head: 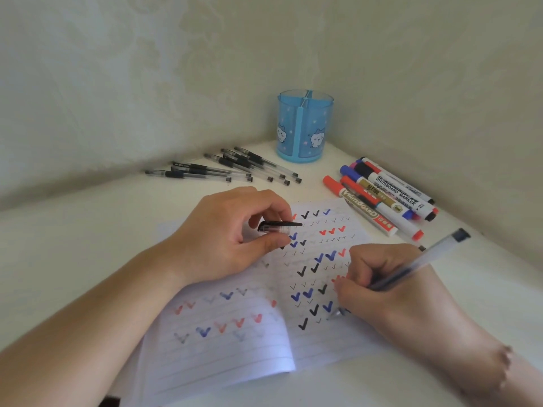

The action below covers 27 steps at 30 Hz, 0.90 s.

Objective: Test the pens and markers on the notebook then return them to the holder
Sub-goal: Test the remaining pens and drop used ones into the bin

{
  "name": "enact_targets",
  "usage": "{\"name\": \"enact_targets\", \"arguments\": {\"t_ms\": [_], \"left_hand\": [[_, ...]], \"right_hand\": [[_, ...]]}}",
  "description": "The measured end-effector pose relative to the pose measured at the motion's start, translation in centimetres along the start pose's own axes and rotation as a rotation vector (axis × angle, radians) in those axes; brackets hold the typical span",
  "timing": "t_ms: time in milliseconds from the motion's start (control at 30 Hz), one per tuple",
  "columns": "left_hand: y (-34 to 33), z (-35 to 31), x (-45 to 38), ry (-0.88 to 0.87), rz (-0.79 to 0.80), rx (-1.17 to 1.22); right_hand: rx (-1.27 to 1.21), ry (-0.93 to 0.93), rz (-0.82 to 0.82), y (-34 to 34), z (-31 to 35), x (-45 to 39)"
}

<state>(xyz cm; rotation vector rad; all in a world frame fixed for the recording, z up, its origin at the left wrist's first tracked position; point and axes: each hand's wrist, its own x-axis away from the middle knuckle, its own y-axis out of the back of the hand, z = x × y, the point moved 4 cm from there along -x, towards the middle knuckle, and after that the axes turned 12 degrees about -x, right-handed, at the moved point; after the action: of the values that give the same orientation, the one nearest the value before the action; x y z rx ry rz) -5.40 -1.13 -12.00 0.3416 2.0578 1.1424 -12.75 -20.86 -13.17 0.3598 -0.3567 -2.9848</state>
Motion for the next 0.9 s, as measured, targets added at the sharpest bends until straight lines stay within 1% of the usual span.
{"name": "enact_targets", "arguments": {"t_ms": [200, 333, 500, 600, 767, 900], "left_hand": [[0.0, -0.2, 0.0, -0.017, -0.011, -0.006], [0.0, -0.2, 0.0, -0.015, -0.014, -0.002], [0.1, -0.4, -0.1, -0.008, -0.023, 0.038], [0.2, -0.7, -0.1, -0.035, -0.033, 0.031], [0.3, -1.3, -0.1, -0.079, -0.047, 0.034], [0.5, -1.8, -0.1, -0.111, -0.052, 0.054]], "right_hand": [[-0.046, -0.016, -0.055, 0.2, 0.4, -0.1], [-0.307, -0.047, -0.16, 0.8, 1.4, -0.4], [-0.477, -0.023, -0.068, 1.2, 1.3, -0.6], [-0.482, -0.017, -0.107, 1.3, 1.2, -0.6], [-0.489, -0.015, -0.115, 1.2, 1.2, -0.6], [-0.463, -0.021, -0.091, 1.1, 1.5, -0.4]]}}
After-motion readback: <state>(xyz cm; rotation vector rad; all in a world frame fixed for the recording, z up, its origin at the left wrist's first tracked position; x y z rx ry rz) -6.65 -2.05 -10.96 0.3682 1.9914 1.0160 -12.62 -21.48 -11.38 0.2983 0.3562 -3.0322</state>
